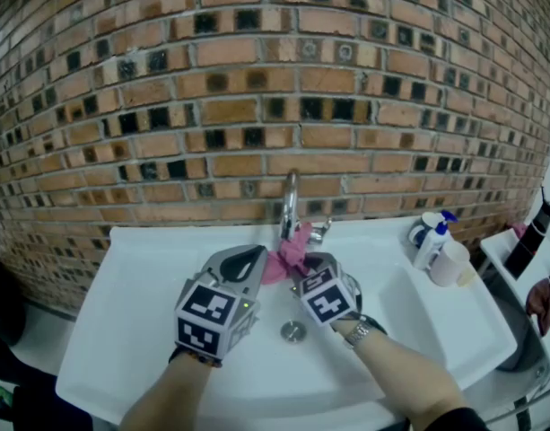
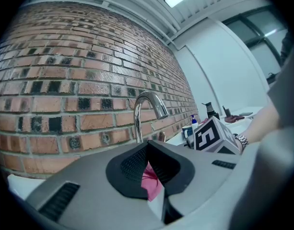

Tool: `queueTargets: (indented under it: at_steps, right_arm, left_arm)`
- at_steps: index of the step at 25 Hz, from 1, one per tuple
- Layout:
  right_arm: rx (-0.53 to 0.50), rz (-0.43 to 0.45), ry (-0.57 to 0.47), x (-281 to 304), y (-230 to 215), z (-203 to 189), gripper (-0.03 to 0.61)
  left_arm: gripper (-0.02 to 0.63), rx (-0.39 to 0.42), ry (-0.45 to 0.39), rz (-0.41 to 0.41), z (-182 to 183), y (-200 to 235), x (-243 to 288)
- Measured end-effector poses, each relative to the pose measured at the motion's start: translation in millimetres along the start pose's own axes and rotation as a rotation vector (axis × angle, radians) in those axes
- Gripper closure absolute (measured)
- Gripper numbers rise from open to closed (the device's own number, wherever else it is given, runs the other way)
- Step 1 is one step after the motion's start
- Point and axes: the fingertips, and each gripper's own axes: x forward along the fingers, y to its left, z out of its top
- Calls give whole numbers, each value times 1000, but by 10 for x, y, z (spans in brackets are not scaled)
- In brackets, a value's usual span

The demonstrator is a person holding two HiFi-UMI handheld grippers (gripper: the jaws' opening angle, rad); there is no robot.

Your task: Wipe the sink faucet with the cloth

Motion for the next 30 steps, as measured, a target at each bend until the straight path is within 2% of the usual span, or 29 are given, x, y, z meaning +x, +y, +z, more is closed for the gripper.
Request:
queueTargets:
  at_steps: [11,17,30]
  right_arm:
    - [-17,9,5,-159,-38,10,497]
    - [-36,-3,11,-328,-144,-23,497]
    - [30,-117,2,-517,-699,-154,497]
  left_arm:
    - [614,8,16,3,-48,9,4]
    - [614,11,-5,3,13,-4,-7]
    - [614,14,-3,5,0,-7,-4]
